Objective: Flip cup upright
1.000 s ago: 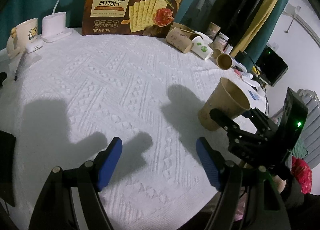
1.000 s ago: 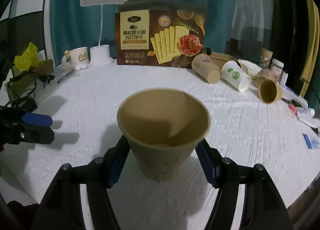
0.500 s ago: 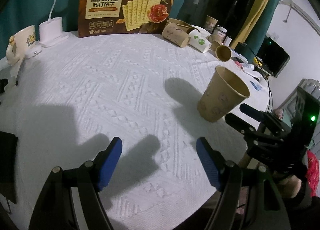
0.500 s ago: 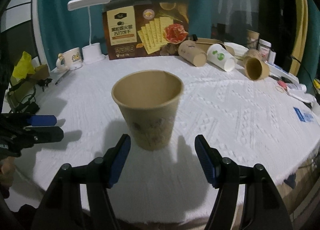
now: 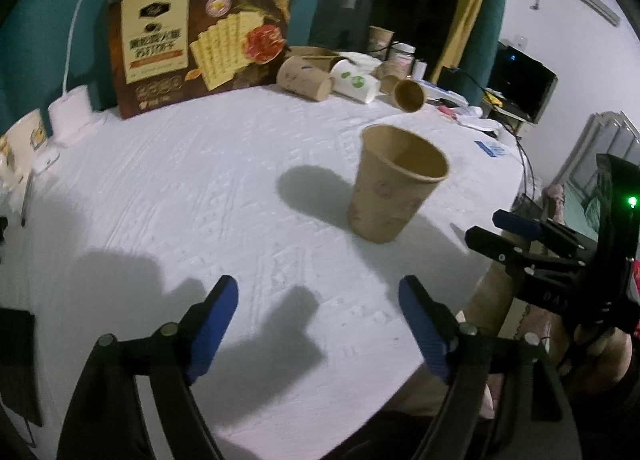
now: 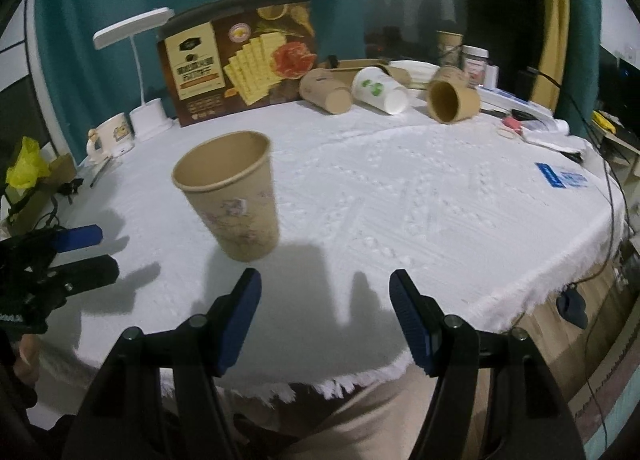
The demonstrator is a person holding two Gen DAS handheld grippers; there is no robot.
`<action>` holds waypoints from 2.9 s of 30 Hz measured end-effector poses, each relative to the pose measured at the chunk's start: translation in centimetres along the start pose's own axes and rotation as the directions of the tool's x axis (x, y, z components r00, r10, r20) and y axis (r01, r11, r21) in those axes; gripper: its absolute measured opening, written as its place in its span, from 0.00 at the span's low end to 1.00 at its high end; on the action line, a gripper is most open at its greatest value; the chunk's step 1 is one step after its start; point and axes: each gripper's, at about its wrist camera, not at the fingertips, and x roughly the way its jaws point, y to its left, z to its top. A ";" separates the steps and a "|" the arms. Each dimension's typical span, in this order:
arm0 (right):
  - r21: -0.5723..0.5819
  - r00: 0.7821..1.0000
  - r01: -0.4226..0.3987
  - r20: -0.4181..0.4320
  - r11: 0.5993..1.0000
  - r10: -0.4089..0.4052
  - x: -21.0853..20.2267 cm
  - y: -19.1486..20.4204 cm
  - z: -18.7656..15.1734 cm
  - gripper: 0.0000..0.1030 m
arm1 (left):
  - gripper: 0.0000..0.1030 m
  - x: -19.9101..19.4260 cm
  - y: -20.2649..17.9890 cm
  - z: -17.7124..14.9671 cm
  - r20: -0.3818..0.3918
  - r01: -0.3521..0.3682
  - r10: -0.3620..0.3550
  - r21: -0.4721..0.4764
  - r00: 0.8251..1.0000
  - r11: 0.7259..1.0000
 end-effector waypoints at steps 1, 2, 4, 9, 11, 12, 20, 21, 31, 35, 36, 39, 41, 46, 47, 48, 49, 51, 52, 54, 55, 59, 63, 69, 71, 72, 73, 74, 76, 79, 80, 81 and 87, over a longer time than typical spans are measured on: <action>0.004 1.000 0.005 0.001 1.000 -0.005 -0.3 -0.2 -0.1 0.62 | 0.85 -0.2 -0.4 0.1 0.013 0.004 -0.004 0.014 1.000 1.000; 0.010 1.000 0.011 0.004 1.000 -0.011 -0.5 -0.5 -0.1 0.62 | 0.85 -0.5 -0.8 0.1 0.024 0.004 -0.005 0.028 1.000 1.000; 0.022 1.000 0.024 0.013 0.999 -0.025 -1.3 -1.1 -0.2 0.62 | 0.86 -0.9 -1.6 0.4 0.046 0.002 -0.004 0.056 0.999 0.998; 0.048 0.998 0.050 0.037 0.998 -0.052 -3.4 -2.2 0.0 0.62 | 0.87 -2.1 -3.3 1.1 0.091 0.002 -0.012 0.100 0.996 0.995; 0.059 0.997 0.061 0.051 0.996 -0.064 -4.4 -2.6 0.2 0.62 | 0.87 -2.6 -3.8 1.4 0.104 0.014 -0.026 0.111 0.994 0.994; 0.064 0.996 0.067 0.055 0.996 -0.070 -4.8 -2.8 0.3 0.62 | 0.87 -2.8 -4.0 1.4 0.106 0.020 -0.033 0.117 0.994 0.993; 0.096 0.986 0.108 0.117 0.989 -0.119 -9.2 -4.1 1.4 0.62 | 0.87 -5.0 -5.2 2.4 0.155 0.043 -0.068 0.160 0.986 0.986; 0.099 0.984 0.114 0.128 0.989 -0.126 -9.8 -4.3 1.6 0.62 | 0.87 -5.2 -5.3 2.6 0.158 0.048 -0.075 0.167 0.985 0.985; 0.113 0.952 0.144 0.256 0.983 -0.169 -16.6 -4.4 3.3 0.62 | 0.87 -10.1 -6.3 4.3 0.301 -0.013 -0.049 0.202 0.952 0.979; 0.101 0.934 0.151 0.312 0.983 -0.175 -19.7 -3.6 4.0 0.62 | 1.00 -12.5 -6.0 5.0 0.369 -0.009 -0.062 0.187 0.927 0.982; 0.096 0.929 0.153 0.325 0.983 -0.177 -20.3 -3.4 4.2 0.62 | 1.00 -13.1 -5.9 5.0 0.383 -0.012 -0.061 0.185 0.922 0.983; 0.077 0.913 0.156 0.368 0.985 -0.174 -22.6 -2.3 4.7 0.62 | 1.00 -14.7 -5.7 5.2 0.416 -0.011 -0.066 0.179 0.907 0.984; 0.065 0.905 0.160 0.389 0.985 -0.173 -23.7 -1.5 4.8 0.65 | 1.00 -15.7 -5.4 5.3 0.435 -0.006 -0.069 0.169 0.898 0.986; 0.040 0.889 0.135 0.436 0.990 -0.139 -25.3 0.4 5.2 0.79 | 1.00 -17.5 -4.6 4.9 0.476 -0.013 -0.062 0.154 0.877 0.988; 0.036 0.890 0.128 0.437 0.991 -0.130 -25.3 0.7 5.3 0.79 | 1.00 -17.6 -4.5 4.8 0.479 -0.016 -0.059 0.151 0.876 0.988; 0.030 0.891 0.122 0.438 0.992 -0.123 -25.3 1.0 5.4 0.79 | 1.00 -17.7 -4.3 4.7 0.481 -0.018 -0.056 0.148 0.875 0.989; 0.022 0.892 0.117 0.437 0.993 -0.115 -25.1 1.5 5.5 0.79 | 1.00 -17.7 -4.1 4.7 0.482 -0.020 -0.053 0.145 0.874 0.989; 0.011 0.897 0.106 0.430 0.994 -0.101 -24.7 2.2 5.7 0.79 | 1.00 -17.8 -3.8 4.6 0.487 -0.023 -0.047 0.137 0.872 0.990; 0.006 0.900 0.104 0.424 0.995 -0.097 -24.3 2.5 5.8 0.79 | 1.00 -17.8 -3.6 4.5 0.489 -0.024 -0.044 0.132 0.871 0.991; -0.001 0.906 0.101 0.413 0.995 -0.091 -23.8 2.9 5.9 0.79 | 1.00 -17.8 -3.3 4.4 0.491 -0.024 -0.041 0.124 0.870 0.992; -0.003 0.909 0.099 0.407 0.995 -0.090 -23.5 2.9 5.9 0.79 | 1.00 -17.8 -3.2 4.4 0.494 -0.024 -0.039 0.121 0.869 0.992; 0.000 0.915 0.095 0.393 0.996 -0.087 -22.4 2.9 6.2 0.79 | 1.00 -17.6 -2.7 4.3 0.493 -0.025 -0.033 0.111 0.869 0.994; 0.002 0.920 0.094 0.381 0.996 -0.088 -21.5 2.8 6.4 0.79 | 1.00 -17.0 -2.3 4.4 0.484 -0.024 -0.028 0.101 0.874 0.995; 0.003 0.924 0.093 0.373 0.996 -0.088 -20.9 2.6 6.4 0.79 | 1.00 -16.4 -2.3 4.6 0.475 -0.017 -0.033 0.102 0.879 0.995; 0.002 0.924 0.095 0.373 0.995 -0.089 -20.9 2.6 6.4 0.79 | 1.00 -16.3 -2.3 4.7 0.473 -0.015 -0.036 0.104 0.880 0.994; 0.000 0.924 0.097 0.371 0.995 -0.090 -20.8 2.6 6.4 0.79 | 1.00 -16.2 -2.3 4.8 0.472 -0.014 -0.037 0.104 0.881 0.994; -0.001 0.925 0.098 0.369 0.995 -0.090 -20.7 2.5 6.3 0.79 | 1.00 -16.1 -2.4 4.8 0.471 -0.013 -0.038 0.105 0.881 0.994; -0.003 0.925 0.098 0.368 0.995 -0.090 -20.6 2.5 6.4 0.79 | 1.00 -16.0 -2.5 4.8 0.470 -0.013 -0.039 0.106 0.882 0.994; -0.006 0.925 0.100 0.368 0.995 -0.091 -20.5 2.5 6.4 0.79 | 1.00 -15.9 -2.5 4.8 0.468 -0.012 -0.040 0.107 0.883 0.994; -0.009 0.926 0.097 0.368 0.995 -0.087 -20.3 2.4 6.5 0.79 | 1.00 -15.7 -2.6 4.8 0.465 -0.011 -0.041 0.109 0.885 0.994; -0.010 0.926 0.096 0.368 0.995 -0.086 -20.2 2.4 6.5 0.79 | 1.00 -15.7 -2.6 4.8 0.464 -0.012 -0.040 0.109 0.885 0.994; -0.012 0.926 0.095 0.367 0.995 -0.084 -20.2 2.4 6.6 0.79 | 1.00 -15.7 -2.6 4.8 0.464 -0.013 -0.039 0.108 0.885 0.994; -0.028 0.926 0.095 0.369 0.995 -0.078 -19.9 2.6 6.9 0.79 | 1.00 -15.6 -2.5 4.9 0.465 -0.010 -0.041 0.107 0.884 0.994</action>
